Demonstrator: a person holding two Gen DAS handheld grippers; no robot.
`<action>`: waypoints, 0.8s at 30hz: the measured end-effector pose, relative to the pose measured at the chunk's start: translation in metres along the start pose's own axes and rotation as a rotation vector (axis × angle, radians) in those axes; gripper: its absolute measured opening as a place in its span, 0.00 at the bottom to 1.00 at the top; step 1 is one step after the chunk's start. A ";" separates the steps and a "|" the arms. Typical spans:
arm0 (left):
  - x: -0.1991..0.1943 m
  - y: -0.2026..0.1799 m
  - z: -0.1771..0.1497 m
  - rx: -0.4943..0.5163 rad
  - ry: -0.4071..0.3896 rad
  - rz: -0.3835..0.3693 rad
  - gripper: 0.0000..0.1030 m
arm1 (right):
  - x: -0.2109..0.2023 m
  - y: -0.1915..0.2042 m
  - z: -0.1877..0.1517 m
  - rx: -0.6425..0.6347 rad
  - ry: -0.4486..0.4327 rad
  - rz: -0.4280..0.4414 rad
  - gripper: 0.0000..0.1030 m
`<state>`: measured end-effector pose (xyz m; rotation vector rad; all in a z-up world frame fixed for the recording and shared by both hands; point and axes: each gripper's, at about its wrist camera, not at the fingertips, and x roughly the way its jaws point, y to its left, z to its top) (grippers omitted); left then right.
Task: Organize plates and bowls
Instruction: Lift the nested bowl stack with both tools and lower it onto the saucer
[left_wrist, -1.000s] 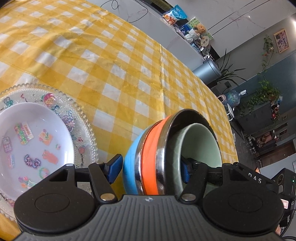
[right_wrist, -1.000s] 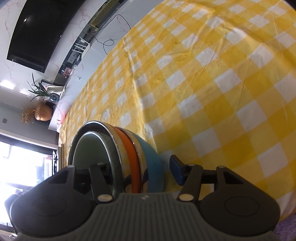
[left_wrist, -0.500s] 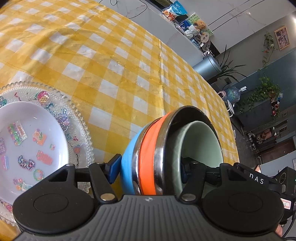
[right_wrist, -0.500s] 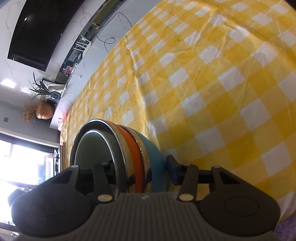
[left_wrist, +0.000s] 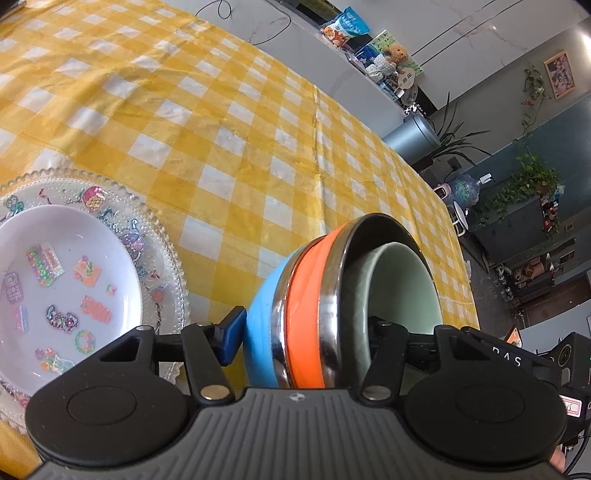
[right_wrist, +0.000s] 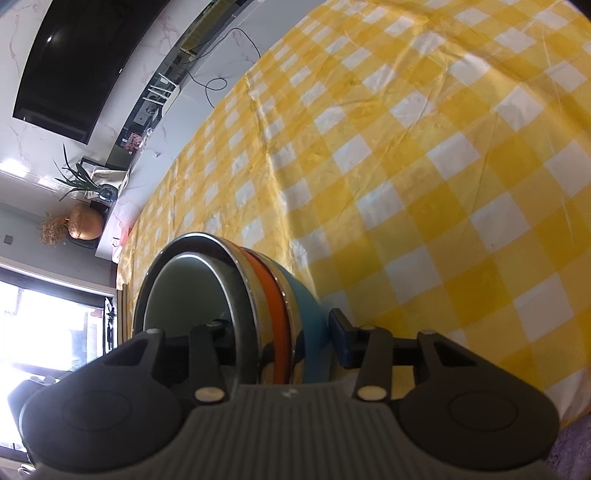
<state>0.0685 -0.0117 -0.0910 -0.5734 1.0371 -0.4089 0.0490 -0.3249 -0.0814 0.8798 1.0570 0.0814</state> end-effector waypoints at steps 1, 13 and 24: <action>-0.003 -0.001 0.000 0.003 -0.006 -0.002 0.62 | -0.002 0.001 0.000 -0.002 -0.004 0.002 0.43; -0.050 -0.010 -0.006 0.018 -0.082 0.016 0.62 | -0.026 0.024 -0.017 -0.057 -0.022 0.065 0.42; -0.110 0.011 0.000 -0.001 -0.171 0.053 0.62 | -0.028 0.078 -0.043 -0.121 0.008 0.128 0.42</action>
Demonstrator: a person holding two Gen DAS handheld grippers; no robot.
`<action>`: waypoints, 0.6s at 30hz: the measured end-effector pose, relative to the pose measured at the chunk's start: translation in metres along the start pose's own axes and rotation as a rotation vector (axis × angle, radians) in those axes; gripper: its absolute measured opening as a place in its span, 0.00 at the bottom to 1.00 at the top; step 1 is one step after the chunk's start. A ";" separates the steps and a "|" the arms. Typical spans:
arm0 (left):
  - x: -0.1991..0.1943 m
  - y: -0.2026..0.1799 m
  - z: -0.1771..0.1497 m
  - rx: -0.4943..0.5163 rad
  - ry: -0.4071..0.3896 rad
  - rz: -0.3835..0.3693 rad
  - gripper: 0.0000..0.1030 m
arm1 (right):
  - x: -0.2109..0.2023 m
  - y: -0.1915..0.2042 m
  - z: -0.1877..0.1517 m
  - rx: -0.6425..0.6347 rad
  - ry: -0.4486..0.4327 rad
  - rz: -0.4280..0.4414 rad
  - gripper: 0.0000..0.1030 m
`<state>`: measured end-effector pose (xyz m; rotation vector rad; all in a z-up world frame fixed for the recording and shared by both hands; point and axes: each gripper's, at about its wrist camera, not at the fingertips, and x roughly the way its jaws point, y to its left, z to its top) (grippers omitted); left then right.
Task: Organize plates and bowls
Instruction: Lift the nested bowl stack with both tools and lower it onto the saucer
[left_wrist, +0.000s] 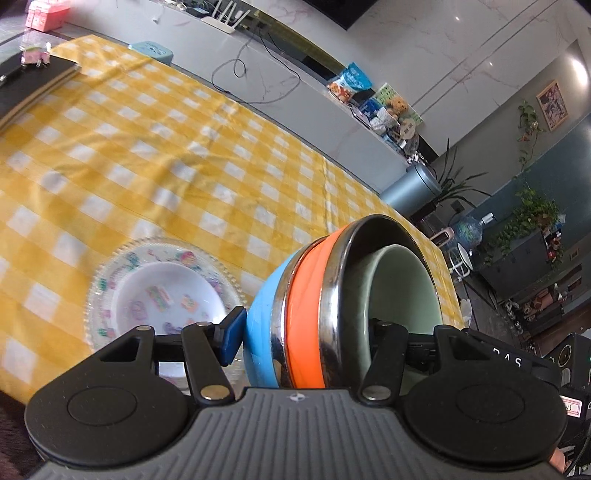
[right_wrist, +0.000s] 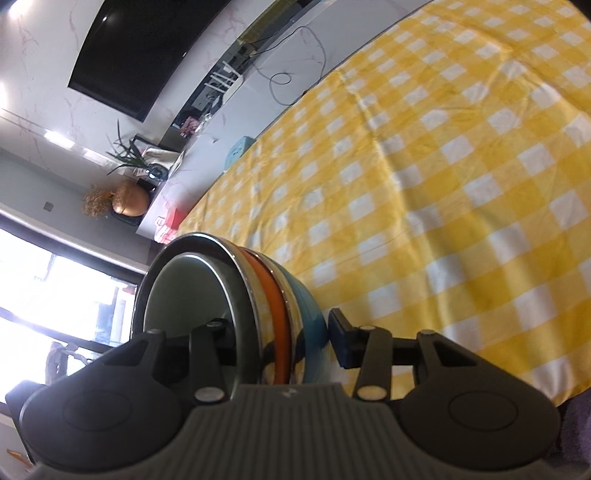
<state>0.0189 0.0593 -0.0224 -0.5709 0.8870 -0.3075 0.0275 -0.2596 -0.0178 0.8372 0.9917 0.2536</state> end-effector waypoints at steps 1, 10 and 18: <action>-0.005 0.005 0.001 -0.009 -0.006 0.007 0.62 | 0.003 0.005 -0.002 -0.004 0.010 0.007 0.42; -0.028 0.047 0.014 -0.109 -0.039 0.045 0.62 | 0.039 0.045 -0.016 -0.060 0.078 0.021 0.42; -0.020 0.076 0.018 -0.168 -0.034 0.061 0.62 | 0.071 0.054 -0.019 -0.077 0.128 0.003 0.42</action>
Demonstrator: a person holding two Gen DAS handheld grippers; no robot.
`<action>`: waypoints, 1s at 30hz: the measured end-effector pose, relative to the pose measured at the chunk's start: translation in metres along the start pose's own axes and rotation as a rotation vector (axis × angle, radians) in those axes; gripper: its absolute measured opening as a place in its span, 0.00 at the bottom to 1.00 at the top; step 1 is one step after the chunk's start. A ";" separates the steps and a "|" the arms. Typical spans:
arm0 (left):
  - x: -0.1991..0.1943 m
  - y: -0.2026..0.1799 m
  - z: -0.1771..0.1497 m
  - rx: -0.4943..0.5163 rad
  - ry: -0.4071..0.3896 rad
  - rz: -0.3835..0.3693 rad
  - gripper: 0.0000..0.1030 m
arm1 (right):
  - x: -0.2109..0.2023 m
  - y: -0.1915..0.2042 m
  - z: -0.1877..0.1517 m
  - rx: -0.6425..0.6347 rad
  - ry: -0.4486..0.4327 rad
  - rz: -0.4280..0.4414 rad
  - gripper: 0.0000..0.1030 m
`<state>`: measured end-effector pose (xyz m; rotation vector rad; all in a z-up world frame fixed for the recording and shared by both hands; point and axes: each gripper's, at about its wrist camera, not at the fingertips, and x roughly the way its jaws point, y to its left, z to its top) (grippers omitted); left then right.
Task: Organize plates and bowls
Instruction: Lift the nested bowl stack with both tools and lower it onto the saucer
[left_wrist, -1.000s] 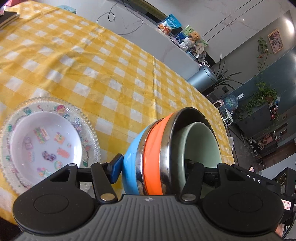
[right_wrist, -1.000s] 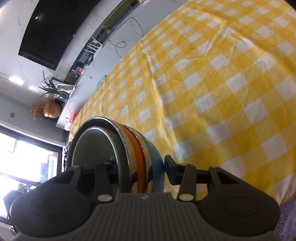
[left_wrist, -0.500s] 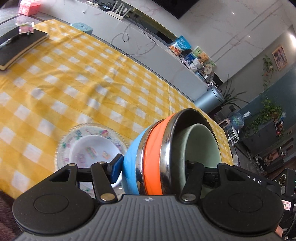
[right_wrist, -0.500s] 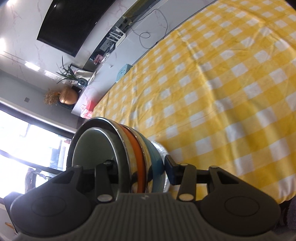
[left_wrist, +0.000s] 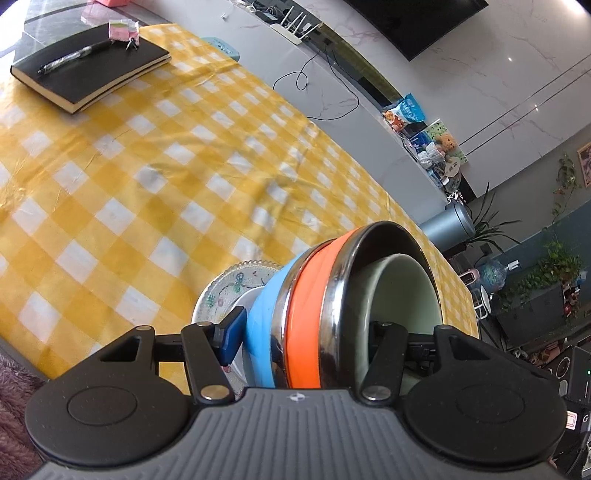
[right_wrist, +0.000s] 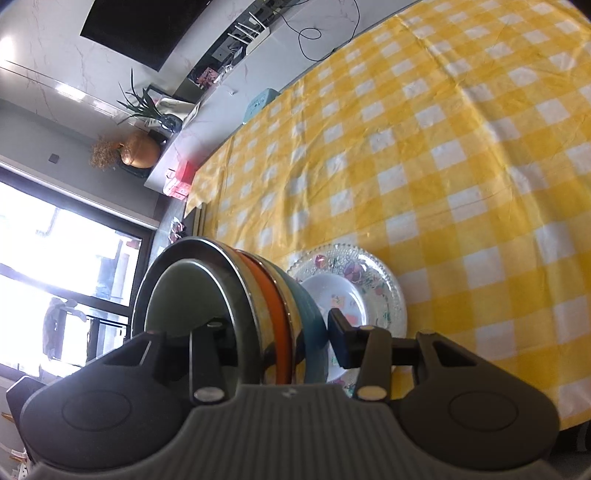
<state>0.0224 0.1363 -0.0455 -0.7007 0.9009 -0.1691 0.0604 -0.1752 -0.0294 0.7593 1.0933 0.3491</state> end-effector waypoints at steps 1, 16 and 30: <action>0.003 0.001 0.000 0.001 0.000 -0.004 0.62 | 0.002 -0.001 0.001 -0.001 -0.001 -0.004 0.42; 0.037 0.007 0.007 -0.024 0.064 0.036 0.62 | 0.027 -0.023 0.020 0.042 0.033 -0.039 0.41; 0.042 0.013 0.008 -0.031 0.082 0.037 0.62 | 0.032 -0.023 0.020 0.017 0.048 -0.053 0.42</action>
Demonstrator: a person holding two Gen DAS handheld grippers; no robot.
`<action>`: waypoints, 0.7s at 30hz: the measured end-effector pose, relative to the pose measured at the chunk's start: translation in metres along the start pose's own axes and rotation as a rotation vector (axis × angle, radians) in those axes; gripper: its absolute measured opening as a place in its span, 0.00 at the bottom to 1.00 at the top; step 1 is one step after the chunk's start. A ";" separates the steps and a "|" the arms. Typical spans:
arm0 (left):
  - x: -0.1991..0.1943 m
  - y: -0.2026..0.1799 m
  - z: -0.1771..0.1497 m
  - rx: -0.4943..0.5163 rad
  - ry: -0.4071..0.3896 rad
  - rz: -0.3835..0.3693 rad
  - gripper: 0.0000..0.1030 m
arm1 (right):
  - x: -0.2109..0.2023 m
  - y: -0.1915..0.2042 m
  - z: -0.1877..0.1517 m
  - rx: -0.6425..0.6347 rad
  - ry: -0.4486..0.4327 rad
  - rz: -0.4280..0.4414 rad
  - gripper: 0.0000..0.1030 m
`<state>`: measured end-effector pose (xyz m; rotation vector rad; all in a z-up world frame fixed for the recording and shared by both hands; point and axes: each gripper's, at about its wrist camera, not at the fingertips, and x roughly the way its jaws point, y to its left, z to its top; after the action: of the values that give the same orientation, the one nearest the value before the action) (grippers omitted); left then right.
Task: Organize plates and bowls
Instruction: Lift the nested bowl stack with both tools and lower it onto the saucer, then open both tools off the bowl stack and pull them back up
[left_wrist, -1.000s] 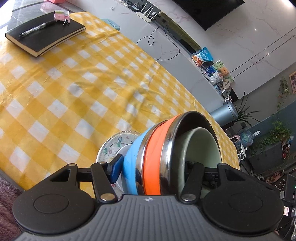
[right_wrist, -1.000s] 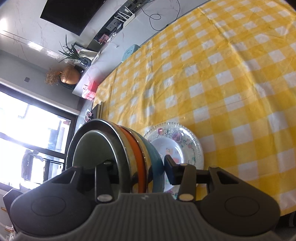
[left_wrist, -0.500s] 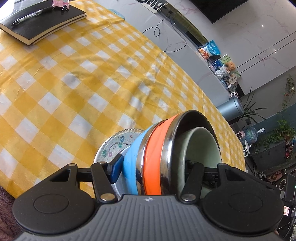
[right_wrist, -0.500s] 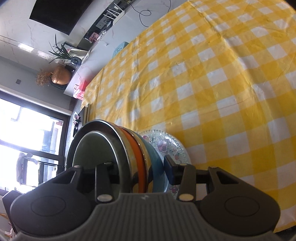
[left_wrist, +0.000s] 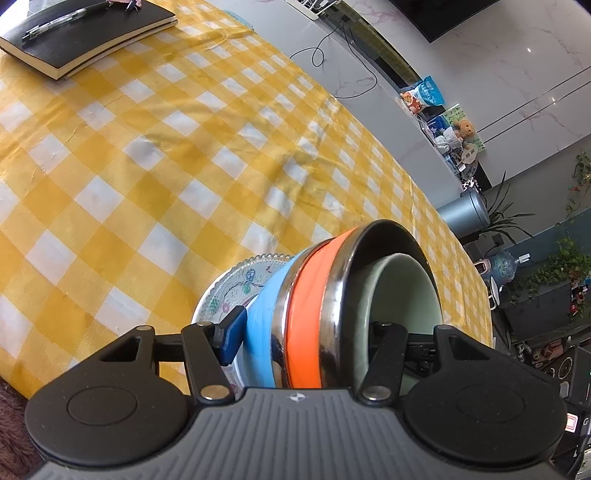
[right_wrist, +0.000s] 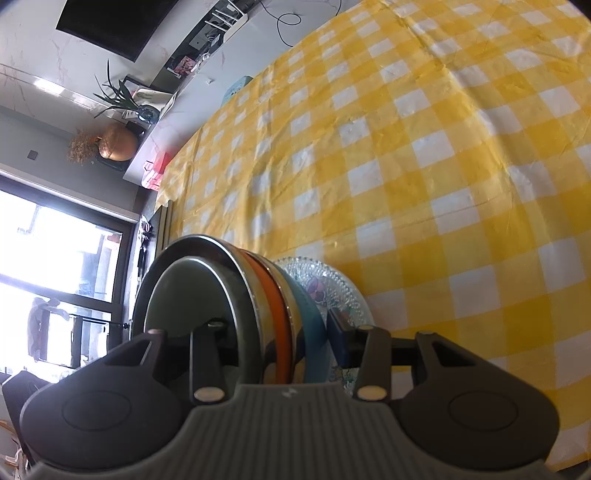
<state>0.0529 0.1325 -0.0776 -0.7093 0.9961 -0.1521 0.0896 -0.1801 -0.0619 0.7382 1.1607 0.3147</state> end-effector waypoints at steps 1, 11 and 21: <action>0.000 0.001 0.000 -0.002 0.001 0.000 0.62 | 0.000 0.001 -0.001 -0.007 -0.001 0.004 0.43; -0.005 -0.001 0.000 0.021 -0.024 0.020 0.63 | -0.006 0.007 -0.002 -0.037 -0.035 0.016 0.53; -0.033 -0.012 0.001 0.068 -0.149 0.023 0.79 | -0.026 0.018 -0.008 -0.106 -0.113 -0.024 0.69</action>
<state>0.0380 0.1378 -0.0465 -0.6377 0.8525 -0.1108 0.0749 -0.1792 -0.0334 0.6414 1.0373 0.3083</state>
